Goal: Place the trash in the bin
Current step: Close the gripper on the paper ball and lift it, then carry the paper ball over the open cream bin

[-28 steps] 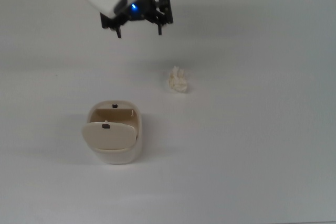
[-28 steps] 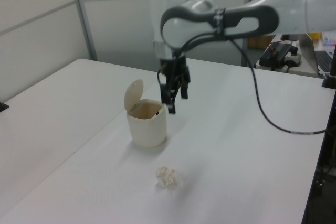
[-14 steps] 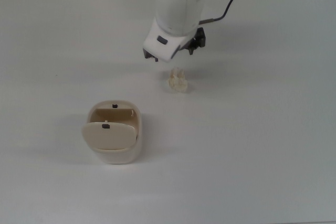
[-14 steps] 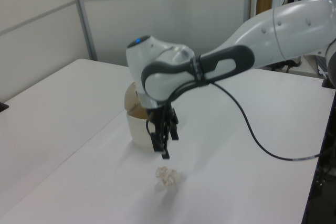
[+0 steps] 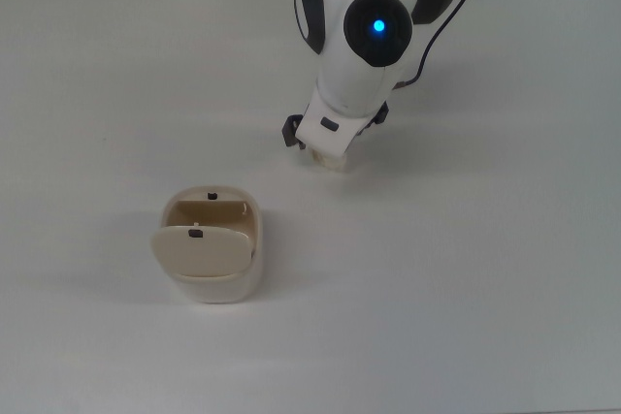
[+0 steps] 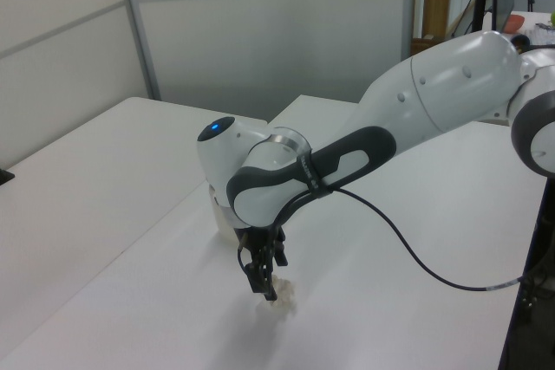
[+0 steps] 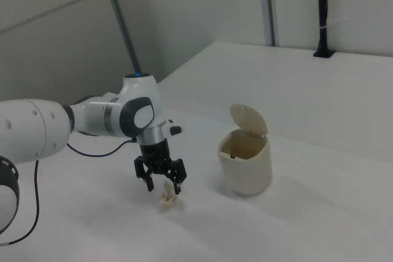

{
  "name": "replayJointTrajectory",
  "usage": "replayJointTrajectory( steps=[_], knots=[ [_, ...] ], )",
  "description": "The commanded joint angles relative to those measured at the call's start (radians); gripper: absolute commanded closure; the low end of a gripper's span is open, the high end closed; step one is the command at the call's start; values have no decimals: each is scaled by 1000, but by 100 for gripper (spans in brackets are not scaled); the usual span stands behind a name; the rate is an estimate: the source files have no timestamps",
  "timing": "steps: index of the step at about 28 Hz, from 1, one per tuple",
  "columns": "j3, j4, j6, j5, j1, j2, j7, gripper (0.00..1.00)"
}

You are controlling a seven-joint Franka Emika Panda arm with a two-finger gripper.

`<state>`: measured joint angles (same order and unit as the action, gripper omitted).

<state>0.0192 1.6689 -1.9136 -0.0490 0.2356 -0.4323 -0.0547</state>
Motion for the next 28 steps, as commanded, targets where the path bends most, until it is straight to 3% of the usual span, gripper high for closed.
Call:
replayJointTrajectory(
  steps=[1,3,11,18,28],
  knots=[
    [8,9,-47,-12,8,-9,-7,24],
    [8,8,-48,-12,8,-16,-7,42],
    [8,5,-84,-12,8,-26,-7,76],
    [21,-23,-78,-3,2,1,10,76],
    [24,-28,-55,0,-65,156,102,75]
  ],
)
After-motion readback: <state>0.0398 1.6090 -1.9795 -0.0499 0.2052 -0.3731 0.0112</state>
